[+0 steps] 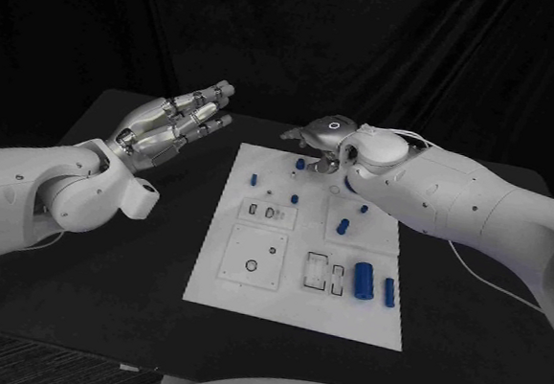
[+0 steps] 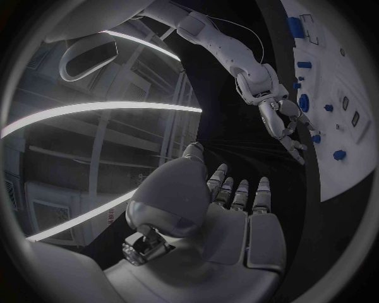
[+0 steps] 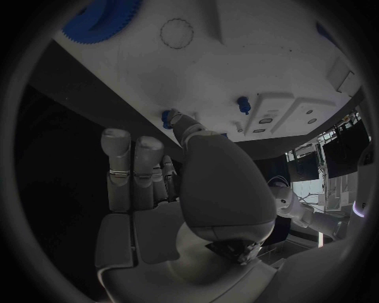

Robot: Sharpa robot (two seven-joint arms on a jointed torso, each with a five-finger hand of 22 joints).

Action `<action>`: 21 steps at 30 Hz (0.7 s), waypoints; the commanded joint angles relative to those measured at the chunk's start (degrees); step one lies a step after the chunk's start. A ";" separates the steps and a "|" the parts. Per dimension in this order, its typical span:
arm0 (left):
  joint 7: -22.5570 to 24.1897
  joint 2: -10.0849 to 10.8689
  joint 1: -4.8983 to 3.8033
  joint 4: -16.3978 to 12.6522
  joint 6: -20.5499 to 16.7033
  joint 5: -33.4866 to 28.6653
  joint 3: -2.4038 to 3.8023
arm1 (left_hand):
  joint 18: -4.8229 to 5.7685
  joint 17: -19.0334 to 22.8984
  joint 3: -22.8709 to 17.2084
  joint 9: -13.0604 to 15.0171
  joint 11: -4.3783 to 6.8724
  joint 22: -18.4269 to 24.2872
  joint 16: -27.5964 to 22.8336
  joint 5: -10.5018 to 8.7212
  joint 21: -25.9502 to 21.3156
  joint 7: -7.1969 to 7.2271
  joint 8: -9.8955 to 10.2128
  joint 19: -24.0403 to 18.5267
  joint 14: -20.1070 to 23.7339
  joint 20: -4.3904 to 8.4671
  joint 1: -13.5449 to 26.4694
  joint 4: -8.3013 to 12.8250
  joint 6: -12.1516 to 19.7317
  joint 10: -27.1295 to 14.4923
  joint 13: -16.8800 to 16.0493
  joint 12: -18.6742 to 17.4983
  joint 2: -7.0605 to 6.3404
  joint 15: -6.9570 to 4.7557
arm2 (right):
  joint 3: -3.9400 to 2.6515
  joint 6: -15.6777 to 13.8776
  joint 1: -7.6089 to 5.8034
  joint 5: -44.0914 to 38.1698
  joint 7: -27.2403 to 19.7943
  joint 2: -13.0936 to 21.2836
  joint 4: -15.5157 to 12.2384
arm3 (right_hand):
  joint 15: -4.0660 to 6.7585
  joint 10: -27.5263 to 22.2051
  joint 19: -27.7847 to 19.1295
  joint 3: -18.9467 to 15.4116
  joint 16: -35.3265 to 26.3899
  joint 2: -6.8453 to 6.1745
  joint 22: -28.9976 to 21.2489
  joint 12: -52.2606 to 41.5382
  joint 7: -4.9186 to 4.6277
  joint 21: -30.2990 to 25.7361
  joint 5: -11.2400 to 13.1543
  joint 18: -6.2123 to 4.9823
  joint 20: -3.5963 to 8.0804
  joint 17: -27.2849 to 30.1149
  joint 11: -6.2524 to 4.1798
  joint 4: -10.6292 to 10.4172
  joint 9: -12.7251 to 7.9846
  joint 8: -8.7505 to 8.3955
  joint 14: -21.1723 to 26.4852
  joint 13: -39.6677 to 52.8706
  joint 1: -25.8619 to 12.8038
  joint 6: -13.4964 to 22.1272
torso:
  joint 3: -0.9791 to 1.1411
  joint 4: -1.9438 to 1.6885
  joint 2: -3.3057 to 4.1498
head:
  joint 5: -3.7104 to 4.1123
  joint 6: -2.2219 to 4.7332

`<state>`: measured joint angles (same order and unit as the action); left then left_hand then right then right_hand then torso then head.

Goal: Assemble the parts on the task board

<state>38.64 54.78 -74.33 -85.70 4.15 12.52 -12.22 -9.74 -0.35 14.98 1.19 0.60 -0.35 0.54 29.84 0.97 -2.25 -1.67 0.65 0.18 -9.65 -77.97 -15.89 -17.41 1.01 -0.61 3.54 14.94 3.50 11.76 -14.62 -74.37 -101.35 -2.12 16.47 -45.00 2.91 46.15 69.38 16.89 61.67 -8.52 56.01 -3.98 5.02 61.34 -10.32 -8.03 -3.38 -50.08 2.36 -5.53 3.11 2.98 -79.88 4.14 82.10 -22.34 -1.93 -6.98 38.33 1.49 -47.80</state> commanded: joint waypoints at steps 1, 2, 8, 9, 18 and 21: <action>0.71 -0.09 -0.10 0.14 0.96 0.06 0.06 | -0.11 0.35 -2.46 0.89 -0.50 -0.06 -0.54 1.06 -0.55 0.10 -0.67 -0.24 -0.18 -0.22 -1.11 -0.56 0.31 -0.28 -0.26 0.74 -0.21 0.55 | -0.02 -4.03 0.02 -0.16 1.08 0.91 -0.60 | -0.11 0.88 -0.72 -2.53 -1.23 0.88 -0.52 -0.01 -0.07 -1.72 0.89 -0.01 -0.26 1.20 -0.07 -0.45 -0.36 -0.30 0.87 0.23 0.41 -1.95 | -0.01 0.00 -0.02 | -0.02 0.35; 0.75 -0.11 -0.10 0.24 1.03 0.06 0.06 | -0.11 0.35 -2.49 0.88 -0.52 -0.06 -0.54 1.11 -0.55 0.09 -0.67 -0.24 -0.18 -0.23 -1.14 -0.54 0.33 -0.28 -0.26 0.73 -0.20 0.56 | -0.02 -5.85 -0.15 -0.16 0.82 1.53 -1.23 | -0.07 1.66 -0.60 -2.86 -0.92 1.02 -0.22 -0.16 -0.24 -1.63 0.89 0.02 -0.24 0.94 -0.12 -0.63 -0.19 -0.02 0.79 0.43 0.54 -3.58 | 0.00 -0.01 -0.02 | -0.13 0.44; 0.84 -0.09 -0.06 0.83 1.15 0.06 0.05 | -0.12 0.35 -2.57 0.88 -0.57 -0.07 -0.54 1.25 -0.54 0.05 -0.67 -0.23 -0.18 -0.26 -1.27 -0.48 0.33 -0.28 -0.28 0.80 -0.17 0.59 | -0.01 -12.95 -2.84 0.46 1.10 7.45 -8.72 | 0.06 15.52 -0.21 -2.74 0.39 1.75 -1.08 -7.35 -2.79 -2.97 -1.56 -0.41 -0.11 0.23 0.07 -2.46 2.06 3.72 -0.58 3.28 -1.44 -22.07 | -0.01 0.01 -0.06 | -0.63 1.07; 0.80 -0.10 -0.06 0.95 1.16 0.06 0.05 | -0.12 0.35 -2.60 0.88 -0.59 -0.07 -0.54 1.30 -0.55 0.04 -0.67 -0.24 -0.18 -0.28 -1.31 -0.46 0.32 -0.27 -0.28 0.83 -0.17 0.60 | -0.01 -13.28 -3.55 0.53 1.50 8.97 -10.71 | 0.33 18.05 -1.35 -2.56 -1.81 1.56 -2.54 -9.20 -3.47 -4.72 -1.19 -0.77 0.05 2.93 -0.55 -2.58 2.26 3.98 0.60 4.15 -1.67 -23.34 | -0.01 0.01 -0.06 | -0.58 1.09; 0.12 0.06 -0.02 1.12 1.40 0.06 0.04 | -0.12 0.35 -2.61 0.87 -0.58 -0.06 -0.54 1.36 -0.55 0.04 -0.66 -0.24 -0.18 -0.28 -1.35 -0.45 0.37 -0.27 -0.28 0.81 -0.18 0.61 | 0.01 -11.45 -7.06 5.62 4.93 20.02 -23.88 | 2.45 34.84 4.12 -5.19 23.14 1.52 9.10 -78.84 -6.55 2.27 0.48 1.60 2.09 -32.70 -4.77 -3.82 4.60 2.31 -7.35 74.68 -6.58 -31.58 | -0.03 0.07 -0.16 | -0.97 0.32; 0.00 0.08 0.03 1.19 1.62 0.06 0.04 | -0.12 0.35 -2.63 0.87 -0.54 -0.06 -0.54 1.43 -0.54 0.07 -0.66 -0.24 -0.18 -0.30 -1.40 -0.43 0.41 -0.28 -0.27 0.79 -0.20 0.65 | 0.01 -8.47 -7.23 7.28 6.65 22.39 -25.88 | 2.17 43.85 10.99 -6.83 28.33 0.81 21.38 -86.02 -6.99 14.96 -0.51 4.30 2.03 -39.92 -4.75 -7.36 6.32 2.32 -10.12 85.86 -10.83 -33.10 | -0.05 0.17 -0.15 | -0.95 0.55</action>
<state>38.37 54.85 -74.32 -84.52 4.75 12.53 -12.23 -9.74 -0.35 14.97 1.20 0.58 -0.30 0.54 30.51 0.97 -2.25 -1.67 0.65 0.18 -9.65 -78.81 -15.89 -17.40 1.01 -0.64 3.54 14.72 3.51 11.80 -24.82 -81.49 -97.50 0.51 38.34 -70.16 5.32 83.83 78.61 9.44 89.05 -7.33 74.15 -89.05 -2.18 73.75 -10.63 -6.12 -1.36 -74.30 -2.34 -12.45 8.62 5.97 -83.83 74.88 72.41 -54.60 -1.94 -6.88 38.18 0.49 -47.42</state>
